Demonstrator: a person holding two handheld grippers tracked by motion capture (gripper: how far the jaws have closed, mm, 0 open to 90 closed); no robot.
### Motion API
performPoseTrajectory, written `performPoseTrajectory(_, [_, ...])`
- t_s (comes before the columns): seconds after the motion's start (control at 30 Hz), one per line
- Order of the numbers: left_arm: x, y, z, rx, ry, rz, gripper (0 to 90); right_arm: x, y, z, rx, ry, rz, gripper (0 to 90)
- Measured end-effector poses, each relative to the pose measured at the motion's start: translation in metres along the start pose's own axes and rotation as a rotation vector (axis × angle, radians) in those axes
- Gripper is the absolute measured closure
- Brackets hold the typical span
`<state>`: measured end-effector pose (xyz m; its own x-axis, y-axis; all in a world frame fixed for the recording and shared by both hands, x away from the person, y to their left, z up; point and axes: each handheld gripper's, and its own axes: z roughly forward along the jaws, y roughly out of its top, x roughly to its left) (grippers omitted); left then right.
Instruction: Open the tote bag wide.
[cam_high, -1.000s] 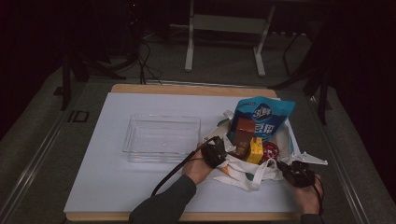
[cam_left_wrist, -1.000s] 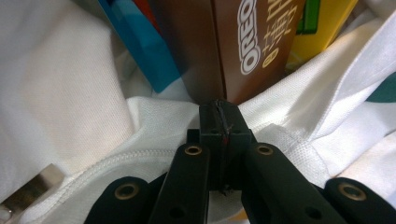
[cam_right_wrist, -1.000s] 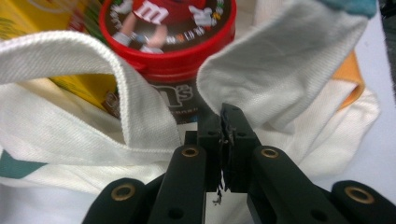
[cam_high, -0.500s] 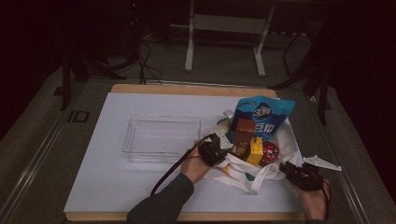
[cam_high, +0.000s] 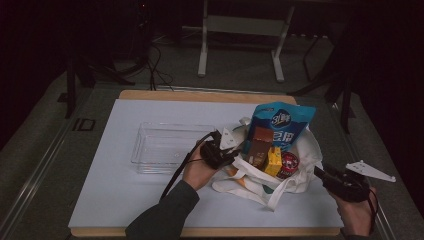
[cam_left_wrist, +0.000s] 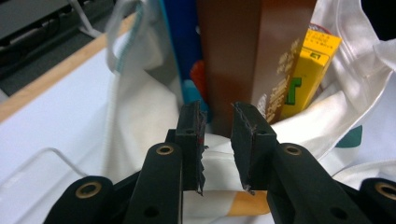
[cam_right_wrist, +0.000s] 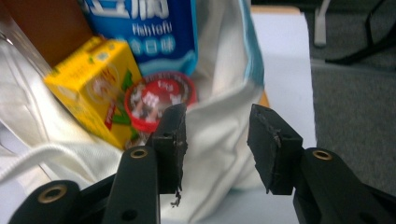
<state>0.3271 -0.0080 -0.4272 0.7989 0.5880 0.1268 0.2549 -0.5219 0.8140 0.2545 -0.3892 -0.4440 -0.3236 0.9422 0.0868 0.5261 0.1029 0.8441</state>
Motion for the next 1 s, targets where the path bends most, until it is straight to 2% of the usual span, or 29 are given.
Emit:
performPoseTrajectory(0.1, [0.007,0.004,-0.009,-0.019,0.023,0.003,72.8,-0.002,0.010,-0.002,-0.010,-0.014,-0.022,57.1])
performPoseTrajectory(0.2, [0.014,0.009,-0.016,-0.035,0.064,0.014,71.6,-0.004,0.019,0.000,-0.014,-0.040,-0.036,58.3])
performPoseTrajectory(0.3, [0.020,0.012,-0.018,-0.038,0.089,0.017,69.7,-0.006,0.028,0.003,-0.021,-0.060,-0.050,59.7])
performPoseTrajectory(0.4, [0.025,0.015,-0.013,-0.032,0.099,0.023,69.4,-0.006,0.036,0.008,-0.025,-0.074,-0.060,61.1])
performPoseTrajectory(0.6, [0.031,0.020,0.004,-0.001,0.106,0.022,70.5,-0.007,0.051,0.028,-0.036,-0.072,-0.066,64.3])
performPoseTrajectory(0.67, [0.033,0.022,0.009,0.009,0.093,0.024,71.7,-0.006,0.054,0.033,-0.031,-0.071,-0.073,65.7])
performPoseTrajectory(0.8, [0.033,0.023,0.020,0.034,0.098,0.021,73.6,-0.005,0.059,0.041,-0.016,-0.069,-0.072,68.7])
performPoseTrajectory(0.93, [0.037,0.023,0.030,0.059,0.108,0.011,79.7,-0.004,0.065,0.052,0.002,-0.075,-0.080,76.5])
performPoseTrajectory(1.0, [0.039,0.023,0.033,0.058,0.111,-0.001,84.6,-0.005,0.066,0.057,0.016,-0.083,-0.084,84.6])
